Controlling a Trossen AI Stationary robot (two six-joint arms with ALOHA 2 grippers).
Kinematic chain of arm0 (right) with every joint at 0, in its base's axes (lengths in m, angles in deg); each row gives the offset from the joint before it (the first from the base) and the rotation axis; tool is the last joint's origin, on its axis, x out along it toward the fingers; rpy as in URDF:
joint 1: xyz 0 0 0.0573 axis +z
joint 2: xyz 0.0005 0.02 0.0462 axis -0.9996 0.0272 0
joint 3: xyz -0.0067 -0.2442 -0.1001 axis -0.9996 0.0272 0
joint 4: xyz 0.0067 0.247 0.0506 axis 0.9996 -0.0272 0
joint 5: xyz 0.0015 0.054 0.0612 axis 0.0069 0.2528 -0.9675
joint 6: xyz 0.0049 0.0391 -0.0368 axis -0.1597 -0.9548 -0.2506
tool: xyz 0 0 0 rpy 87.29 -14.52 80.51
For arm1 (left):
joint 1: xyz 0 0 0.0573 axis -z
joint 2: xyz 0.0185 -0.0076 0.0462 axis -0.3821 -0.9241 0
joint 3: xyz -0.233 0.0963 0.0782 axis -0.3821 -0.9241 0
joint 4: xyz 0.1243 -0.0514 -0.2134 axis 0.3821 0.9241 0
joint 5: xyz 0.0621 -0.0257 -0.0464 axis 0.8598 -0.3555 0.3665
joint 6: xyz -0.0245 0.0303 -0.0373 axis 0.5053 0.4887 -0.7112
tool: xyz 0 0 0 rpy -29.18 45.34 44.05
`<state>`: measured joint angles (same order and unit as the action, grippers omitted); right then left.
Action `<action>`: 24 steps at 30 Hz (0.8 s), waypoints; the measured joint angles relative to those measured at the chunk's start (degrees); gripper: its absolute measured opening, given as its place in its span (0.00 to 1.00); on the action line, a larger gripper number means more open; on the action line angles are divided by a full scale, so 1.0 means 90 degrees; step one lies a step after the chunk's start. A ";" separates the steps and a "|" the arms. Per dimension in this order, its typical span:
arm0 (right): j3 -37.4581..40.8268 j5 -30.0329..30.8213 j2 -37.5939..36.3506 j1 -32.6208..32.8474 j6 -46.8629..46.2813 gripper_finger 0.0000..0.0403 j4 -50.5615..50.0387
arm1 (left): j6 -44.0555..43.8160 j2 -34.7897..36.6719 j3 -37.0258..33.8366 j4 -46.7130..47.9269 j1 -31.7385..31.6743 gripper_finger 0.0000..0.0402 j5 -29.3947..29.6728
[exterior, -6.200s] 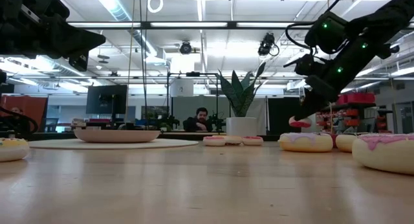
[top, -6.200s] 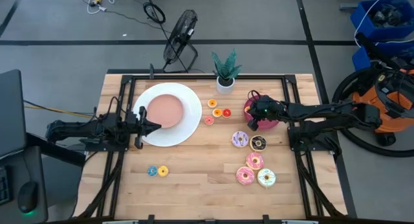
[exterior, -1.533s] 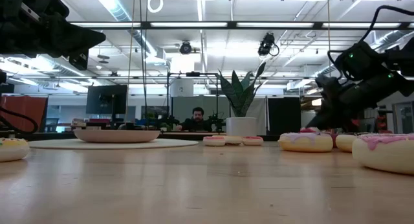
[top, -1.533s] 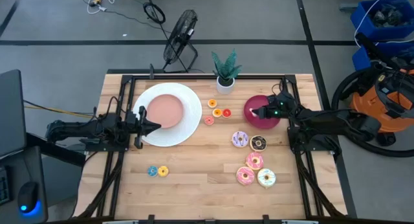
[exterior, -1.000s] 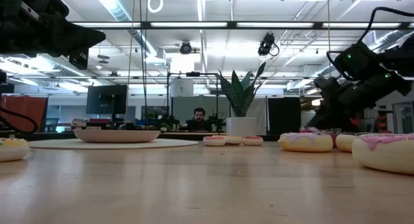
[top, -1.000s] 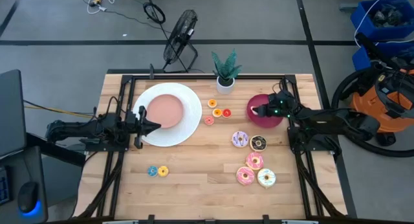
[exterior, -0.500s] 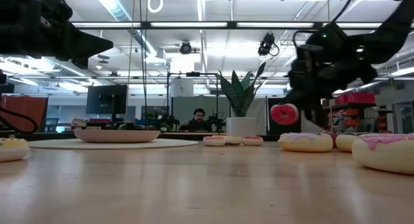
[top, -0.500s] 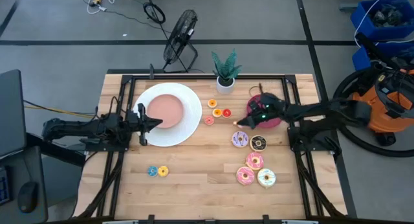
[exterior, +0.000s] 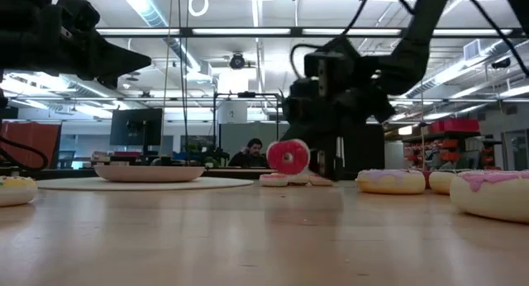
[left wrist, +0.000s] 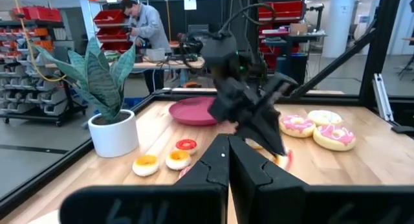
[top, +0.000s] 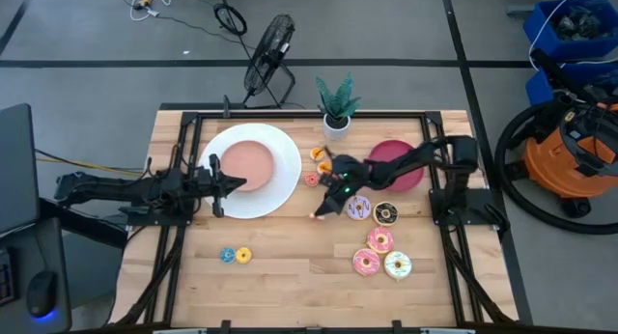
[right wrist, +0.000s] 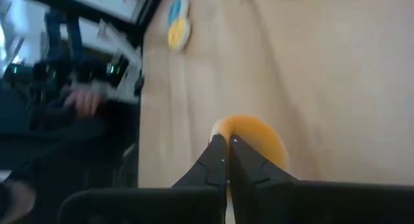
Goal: Pick & Place donuts
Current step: Put the bottom small red donut on the red plate
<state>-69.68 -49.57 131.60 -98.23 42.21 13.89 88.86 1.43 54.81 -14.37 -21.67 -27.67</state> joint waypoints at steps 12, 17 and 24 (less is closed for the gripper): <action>-0.0818 0.0141 0.0390 -0.0068 0.0843 0.04 -0.1438 | -0.0092 0.0007 -0.0004 0.0006 0.0000 0.02 0.0000; -0.1245 0.1140 0.0258 -0.0039 0.1707 0.08 -0.3087 | -0.0097 0.0007 -0.0004 0.0006 0.0000 0.02 -0.0002; -0.1578 0.1597 0.0243 0.0126 0.2217 0.21 -0.3626 | -0.0104 0.0006 -0.0006 0.0010 0.0000 0.02 0.0000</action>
<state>-83.88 -35.20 133.79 -97.10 62.16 -18.74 87.92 1.48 54.75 -14.28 -21.67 -27.67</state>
